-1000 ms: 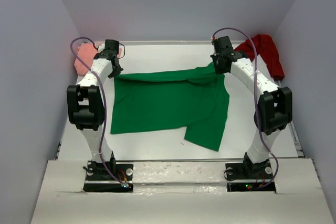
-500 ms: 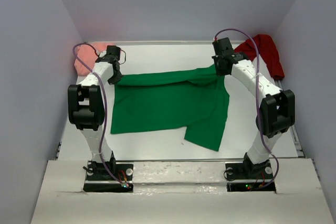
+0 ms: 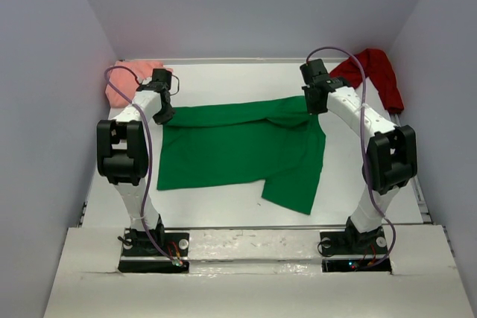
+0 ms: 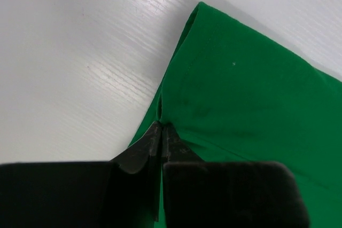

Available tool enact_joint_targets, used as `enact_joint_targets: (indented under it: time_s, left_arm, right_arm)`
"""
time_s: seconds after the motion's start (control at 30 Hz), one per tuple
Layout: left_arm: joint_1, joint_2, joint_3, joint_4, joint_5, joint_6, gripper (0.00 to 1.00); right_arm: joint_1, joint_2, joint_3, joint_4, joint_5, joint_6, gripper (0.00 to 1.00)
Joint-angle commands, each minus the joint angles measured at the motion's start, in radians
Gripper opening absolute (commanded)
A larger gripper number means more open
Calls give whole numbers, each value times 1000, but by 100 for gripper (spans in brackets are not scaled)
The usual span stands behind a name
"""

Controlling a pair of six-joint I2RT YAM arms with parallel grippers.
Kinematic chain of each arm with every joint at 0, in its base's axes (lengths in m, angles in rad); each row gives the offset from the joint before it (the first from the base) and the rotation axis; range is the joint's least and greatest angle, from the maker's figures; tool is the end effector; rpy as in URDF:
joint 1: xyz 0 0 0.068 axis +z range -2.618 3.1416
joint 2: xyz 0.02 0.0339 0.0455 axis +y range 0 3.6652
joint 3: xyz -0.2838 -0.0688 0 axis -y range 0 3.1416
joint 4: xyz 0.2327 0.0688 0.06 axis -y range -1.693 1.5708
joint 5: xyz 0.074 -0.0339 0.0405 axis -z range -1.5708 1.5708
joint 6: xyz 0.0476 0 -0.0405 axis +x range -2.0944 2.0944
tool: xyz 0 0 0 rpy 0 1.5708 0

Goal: Fold and stack the t-shirts
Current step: Fold the tshirt

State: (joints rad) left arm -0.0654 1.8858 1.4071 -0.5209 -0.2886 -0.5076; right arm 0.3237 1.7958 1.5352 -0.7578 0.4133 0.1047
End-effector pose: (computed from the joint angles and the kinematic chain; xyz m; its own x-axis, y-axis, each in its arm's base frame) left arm 0.4068 -0.0131 0.2288 -0.6894 -0.4218 -0.5889 -0.4875 0.8715 -0.0536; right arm 0.3714 0.1044 0.2881 -0.8122 -0.1715 -0.5576 -0.0066 0.9584 -0.2852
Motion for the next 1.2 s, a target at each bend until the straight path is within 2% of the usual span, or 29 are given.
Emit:
enact_joint_targets:
  time_s: [0.0,0.1,0.13,0.2,0.4,0.97,1.13,1.17]
  left_arm:
    - [-2,-22,-39,-11,-4,-16,13]
    - [-2,-13,-45,-11,17,-17,19]
    - [-2,-10,-49,-10,26,-20,26]
    - [-2,-11,-57,-2,35,-20,34]
    - [-2,-22,-76,-10,42,-35,72]
    - [-2,-247,-8,-74,-75,3,72]
    - [-8,-258,33,-79,-69,20,72]
    - [-8,-258,33,-79,-69,20,72]
  right_arm:
    - [9,23,-23,-15,16,32,0]
    - [9,33,-32,-18,16,44,0]
    - [9,31,-40,-18,10,46,0]
    - [9,31,-50,-18,15,55,0]
    - [9,50,-86,-25,33,81,0]
    - [9,169,-182,-6,22,173,0]
    - [9,157,-193,-12,47,190,14]
    - [9,151,-195,-12,51,190,24]
